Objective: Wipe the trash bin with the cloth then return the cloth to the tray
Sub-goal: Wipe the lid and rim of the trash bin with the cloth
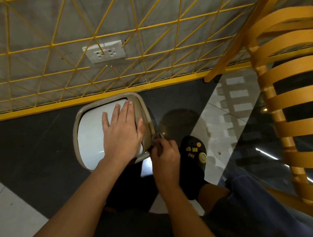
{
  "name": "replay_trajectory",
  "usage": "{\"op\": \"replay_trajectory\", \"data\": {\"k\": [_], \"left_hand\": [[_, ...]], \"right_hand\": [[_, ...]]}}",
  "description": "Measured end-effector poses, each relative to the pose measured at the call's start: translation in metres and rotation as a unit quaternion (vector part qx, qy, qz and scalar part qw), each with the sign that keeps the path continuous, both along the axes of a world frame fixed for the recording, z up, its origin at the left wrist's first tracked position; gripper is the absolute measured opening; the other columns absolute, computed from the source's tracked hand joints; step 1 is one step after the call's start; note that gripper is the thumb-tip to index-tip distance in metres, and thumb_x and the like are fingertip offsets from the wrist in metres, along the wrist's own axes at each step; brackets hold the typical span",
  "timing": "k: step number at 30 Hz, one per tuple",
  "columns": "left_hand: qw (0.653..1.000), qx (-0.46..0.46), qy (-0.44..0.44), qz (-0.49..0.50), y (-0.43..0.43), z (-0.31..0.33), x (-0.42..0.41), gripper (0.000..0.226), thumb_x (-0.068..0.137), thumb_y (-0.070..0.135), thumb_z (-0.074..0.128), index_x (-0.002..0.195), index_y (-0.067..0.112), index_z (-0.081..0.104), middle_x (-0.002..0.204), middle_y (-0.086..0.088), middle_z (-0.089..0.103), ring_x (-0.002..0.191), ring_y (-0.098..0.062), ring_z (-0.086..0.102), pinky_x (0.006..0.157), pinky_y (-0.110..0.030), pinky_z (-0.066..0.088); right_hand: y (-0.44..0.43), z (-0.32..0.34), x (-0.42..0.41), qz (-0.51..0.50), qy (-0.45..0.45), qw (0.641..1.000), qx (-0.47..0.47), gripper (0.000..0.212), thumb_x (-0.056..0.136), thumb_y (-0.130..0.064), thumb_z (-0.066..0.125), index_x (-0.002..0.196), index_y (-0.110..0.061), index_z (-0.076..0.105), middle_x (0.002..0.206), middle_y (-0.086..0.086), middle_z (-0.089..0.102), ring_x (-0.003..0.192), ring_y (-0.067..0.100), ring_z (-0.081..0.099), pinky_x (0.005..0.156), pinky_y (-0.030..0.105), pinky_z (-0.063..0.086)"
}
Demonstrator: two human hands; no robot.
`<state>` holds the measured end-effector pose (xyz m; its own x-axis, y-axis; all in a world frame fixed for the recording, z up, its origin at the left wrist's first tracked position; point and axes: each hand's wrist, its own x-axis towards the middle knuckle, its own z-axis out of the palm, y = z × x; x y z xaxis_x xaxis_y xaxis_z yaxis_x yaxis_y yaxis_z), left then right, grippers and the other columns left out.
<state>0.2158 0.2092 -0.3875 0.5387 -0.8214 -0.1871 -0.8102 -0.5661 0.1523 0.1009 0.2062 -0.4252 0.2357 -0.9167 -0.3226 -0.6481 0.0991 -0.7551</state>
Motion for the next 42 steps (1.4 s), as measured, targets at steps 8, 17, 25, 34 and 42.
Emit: {"op": "replay_trajectory", "data": {"k": [8, 17, 25, 34, 42], "left_hand": [[0.995, 0.024, 0.014, -0.094, -0.001, 0.009, 0.015, 0.057, 0.096, 0.043, 0.023, 0.146, 0.018, 0.016, 0.154, 0.002, 0.019, 0.143, -0.019, 0.008, 0.114, -0.044, -0.002], [0.986, 0.046, 0.067, -0.146, -0.001, 0.024, 0.023, 0.057, 0.094, 0.04, 0.037, 0.146, 0.025, 0.02, 0.152, 0.01, 0.023, 0.144, -0.019, 0.004, 0.111, -0.052, -0.01], [0.988, 0.0, 0.09, -0.128, 0.002, 0.017, 0.022, 0.055, 0.092, 0.037, 0.04, 0.144, 0.025, 0.026, 0.15, 0.007, 0.03, 0.142, -0.014, 0.013, 0.113, -0.046, -0.005], [0.989, -0.026, 0.081, -0.122, 0.003, 0.015, 0.019, 0.061, 0.083, 0.042, 0.03, 0.14, 0.019, 0.037, 0.142, 0.002, 0.044, 0.138, -0.019, 0.029, 0.113, -0.048, 0.003], [0.988, -0.025, 0.086, -0.124, 0.005, 0.01, 0.021, 0.054, 0.092, 0.035, 0.045, 0.143, 0.025, 0.029, 0.148, 0.009, 0.034, 0.141, -0.012, 0.019, 0.113, -0.044, -0.006]], "right_hand": [[-0.045, 0.005, 0.005, 0.118, -0.004, 0.993, 0.025, 0.026, 0.085, -0.008, 0.055, 0.109, -0.013, 0.065, 0.109, 0.011, 0.055, 0.097, 0.023, 0.057, 0.088, 0.023, 0.044], [-0.05, 0.005, 0.009, 0.076, -0.034, 0.996, 0.04, 0.013, 0.081, -0.008, 0.061, 0.094, -0.009, 0.062, 0.097, 0.005, 0.048, 0.075, 0.006, 0.043, 0.065, -0.002, 0.03], [-0.102, 0.006, 0.048, 0.098, 0.036, 0.995, -0.006, 0.024, 0.087, -0.011, 0.054, 0.108, -0.011, 0.065, 0.109, 0.014, 0.055, 0.096, 0.028, 0.057, 0.084, 0.034, 0.049], [-0.121, 0.009, 0.064, 0.187, 0.087, 0.977, -0.044, 0.026, 0.093, -0.015, 0.047, 0.114, -0.016, 0.061, 0.111, 0.013, 0.055, 0.099, 0.028, 0.056, 0.084, 0.039, 0.051], [-0.126, 0.011, 0.063, 0.216, 0.108, 0.968, -0.066, 0.026, 0.091, -0.013, 0.048, 0.112, -0.018, 0.063, 0.114, 0.012, 0.051, 0.103, 0.03, 0.053, 0.084, 0.04, 0.049]]}}
